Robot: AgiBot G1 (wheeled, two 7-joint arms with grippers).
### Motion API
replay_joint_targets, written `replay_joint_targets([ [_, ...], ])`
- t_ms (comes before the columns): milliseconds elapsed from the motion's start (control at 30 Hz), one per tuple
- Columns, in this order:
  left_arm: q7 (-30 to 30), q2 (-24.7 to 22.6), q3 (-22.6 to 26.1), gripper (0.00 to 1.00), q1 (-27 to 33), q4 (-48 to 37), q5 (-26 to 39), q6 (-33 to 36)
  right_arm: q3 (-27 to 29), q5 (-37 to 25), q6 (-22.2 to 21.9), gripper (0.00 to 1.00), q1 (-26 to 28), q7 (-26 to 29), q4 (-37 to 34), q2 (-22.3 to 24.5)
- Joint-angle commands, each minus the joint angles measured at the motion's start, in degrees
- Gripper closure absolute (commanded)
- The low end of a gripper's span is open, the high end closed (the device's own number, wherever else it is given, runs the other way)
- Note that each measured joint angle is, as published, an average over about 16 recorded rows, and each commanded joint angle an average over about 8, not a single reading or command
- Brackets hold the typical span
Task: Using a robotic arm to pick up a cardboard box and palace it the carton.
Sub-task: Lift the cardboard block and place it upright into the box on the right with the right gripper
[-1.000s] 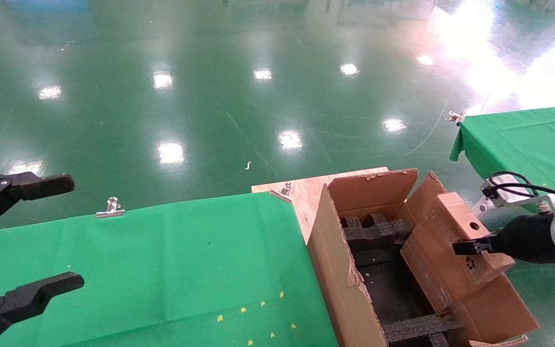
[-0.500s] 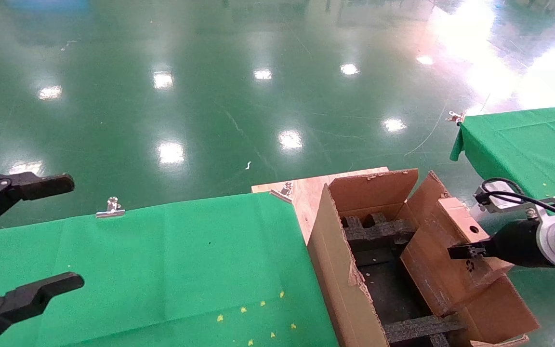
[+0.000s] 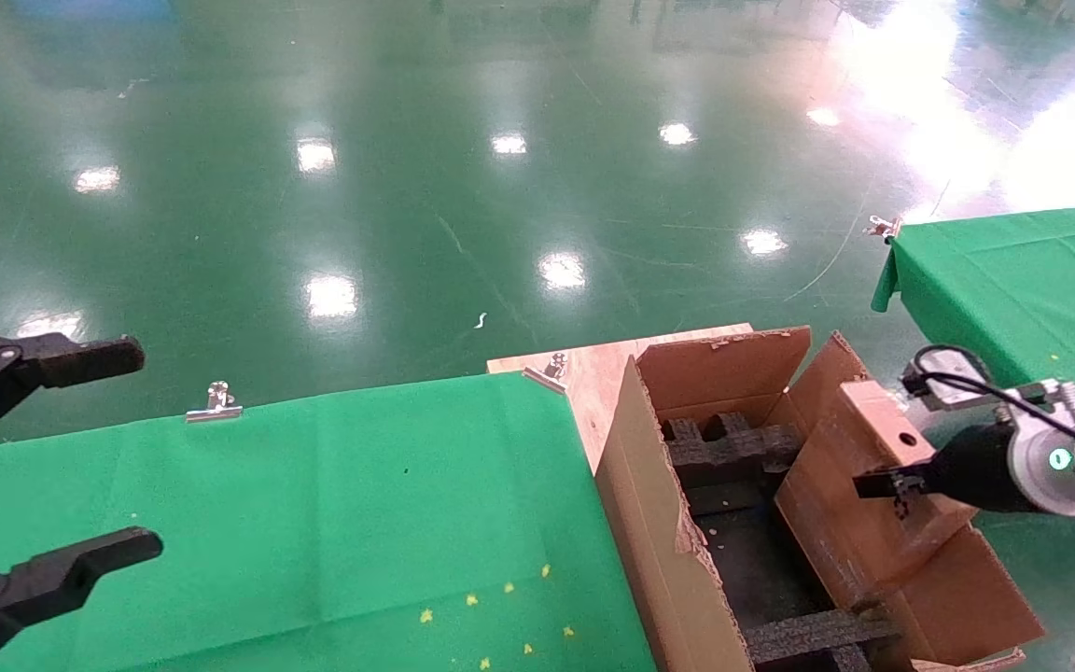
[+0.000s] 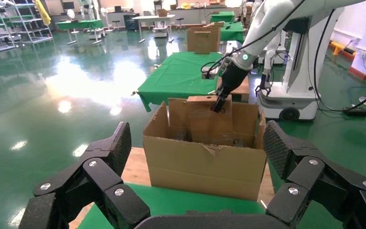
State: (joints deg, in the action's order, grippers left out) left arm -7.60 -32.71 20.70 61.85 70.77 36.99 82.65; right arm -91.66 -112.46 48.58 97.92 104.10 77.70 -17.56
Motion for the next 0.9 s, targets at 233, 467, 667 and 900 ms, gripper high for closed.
replay_joint_targets([
  [233,0.0,0.0,0.0,0.0,0.0,0.0,0.0,0.0,-1.2,-3.68,-1.45,1.0,-2.48,4.47,-0.14,-1.84],
  [467,0.0,0.0,0.0,0.0,0.0,0.0,0.0,0.0,-1.97,-9.87,-4.19,1.0,-5.28,10.56,-0.26,-3.65],
  [667,0.0,0.0,0.0,0.0,0.0,0.0,0.0,0.0,-2.2,-17.43,-5.92,1.0,-8.12,18.17,-0.23,-5.32],
  [900,0.0,0.0,0.0,0.0,0.0,0.0,0.0,0.0,-2.3,-23.62,-6.58,1.0,-11.18,25.11,-0.03,-7.2],
])
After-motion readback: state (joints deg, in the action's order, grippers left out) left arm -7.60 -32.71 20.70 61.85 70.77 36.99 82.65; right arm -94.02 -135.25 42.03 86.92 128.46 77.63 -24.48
